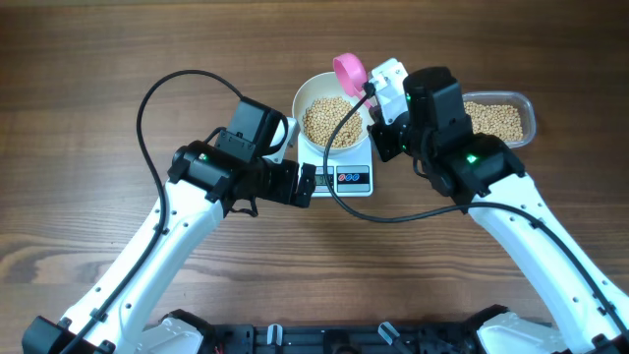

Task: Scoop item into bowl and weigh 150g on scale
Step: 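Move the empty pink scoop right back over the soybean tub, then lower the scoop into the soybean tub with the right gripper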

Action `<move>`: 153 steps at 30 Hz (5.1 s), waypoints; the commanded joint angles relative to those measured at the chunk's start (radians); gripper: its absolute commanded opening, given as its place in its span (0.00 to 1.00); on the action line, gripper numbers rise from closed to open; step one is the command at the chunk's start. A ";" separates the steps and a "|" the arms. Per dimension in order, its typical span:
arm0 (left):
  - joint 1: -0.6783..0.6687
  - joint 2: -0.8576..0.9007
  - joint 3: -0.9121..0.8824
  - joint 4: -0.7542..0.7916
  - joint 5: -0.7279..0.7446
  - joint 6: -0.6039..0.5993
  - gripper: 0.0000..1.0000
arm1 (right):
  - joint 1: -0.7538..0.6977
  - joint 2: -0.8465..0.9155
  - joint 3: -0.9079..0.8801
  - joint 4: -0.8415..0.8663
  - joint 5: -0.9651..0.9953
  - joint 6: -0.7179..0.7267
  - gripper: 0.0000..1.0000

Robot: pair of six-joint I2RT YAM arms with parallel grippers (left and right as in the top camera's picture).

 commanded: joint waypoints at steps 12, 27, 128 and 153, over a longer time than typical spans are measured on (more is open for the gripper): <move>-0.003 0.005 -0.003 0.003 0.013 -0.003 1.00 | -0.496 -0.211 0.040 -0.288 -0.083 0.042 0.04; -0.003 0.005 -0.003 0.003 0.013 -0.003 1.00 | -0.712 -0.095 0.035 -0.357 -0.084 -0.048 0.04; -0.003 0.005 -0.003 0.003 0.013 -0.003 1.00 | -0.716 0.234 -0.063 -0.277 -0.401 0.003 0.04; -0.003 0.005 -0.003 0.003 0.013 -0.002 1.00 | -0.895 0.243 -0.064 -0.287 -0.655 0.053 0.04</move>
